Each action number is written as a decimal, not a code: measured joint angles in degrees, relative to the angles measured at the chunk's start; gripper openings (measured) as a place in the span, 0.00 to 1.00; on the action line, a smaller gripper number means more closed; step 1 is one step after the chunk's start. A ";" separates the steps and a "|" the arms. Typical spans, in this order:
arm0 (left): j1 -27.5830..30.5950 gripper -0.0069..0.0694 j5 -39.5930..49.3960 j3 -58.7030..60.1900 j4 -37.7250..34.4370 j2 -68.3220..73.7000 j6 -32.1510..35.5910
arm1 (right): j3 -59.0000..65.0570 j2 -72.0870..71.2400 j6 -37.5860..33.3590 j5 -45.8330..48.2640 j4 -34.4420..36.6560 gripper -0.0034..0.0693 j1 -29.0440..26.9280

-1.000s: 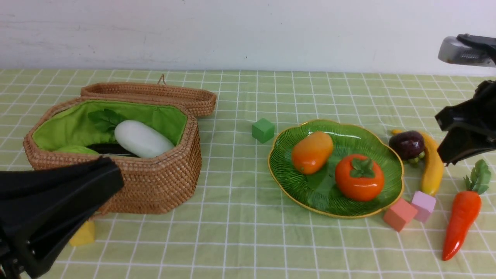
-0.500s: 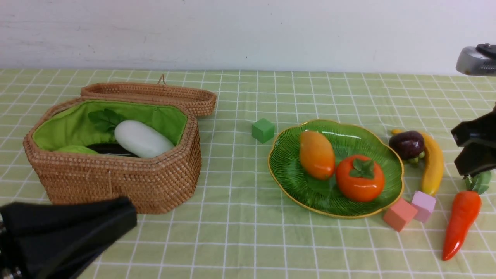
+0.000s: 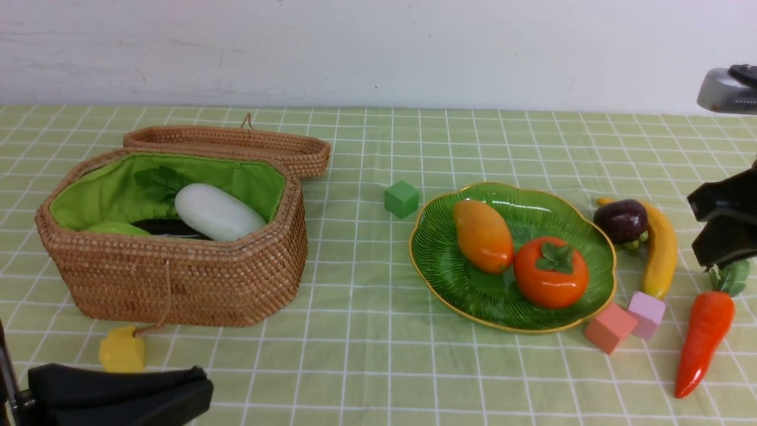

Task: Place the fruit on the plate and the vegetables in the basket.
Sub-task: Use the right arm to grab a carrot and put it into the left basket

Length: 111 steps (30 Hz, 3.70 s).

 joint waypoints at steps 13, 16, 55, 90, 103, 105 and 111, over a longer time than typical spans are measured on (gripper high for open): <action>0.00 0.07 -1.09 0.00 -2.77 0.00 0.00 | 0.14 0.69 5.85 -2.27 -4.22 0.26 0.00; 0.00 0.07 -2.35 0.00 -3.79 0.00 0.00 | 1.36 2.44 11.85 -2.80 -9.08 0.34 0.00; 0.00 0.08 -3.16 0.00 -4.98 0.00 2.83 | 5.35 26.66 12.48 -13.15 -8.28 0.49 -10.90; 0.02 0.07 -31.99 0.00 9.18 -7.88 -14.98 | -62.79 44.97 -14.15 -9.82 3.41 0.49 40.08; 0.02 0.07 -40.16 0.71 8.98 -7.88 -15.03 | -63.53 55.22 -26.86 -31.51 17.50 0.49 40.33; 0.02 0.07 -40.82 1.72 8.66 -7.88 -15.03 | -63.53 55.92 -29.08 -32.78 18.41 0.49 40.33; 0.02 0.07 -40.91 4.88 7.24 -7.88 -15.03 | -63.53 56.25 -32.55 -35.10 18.85 0.51 40.33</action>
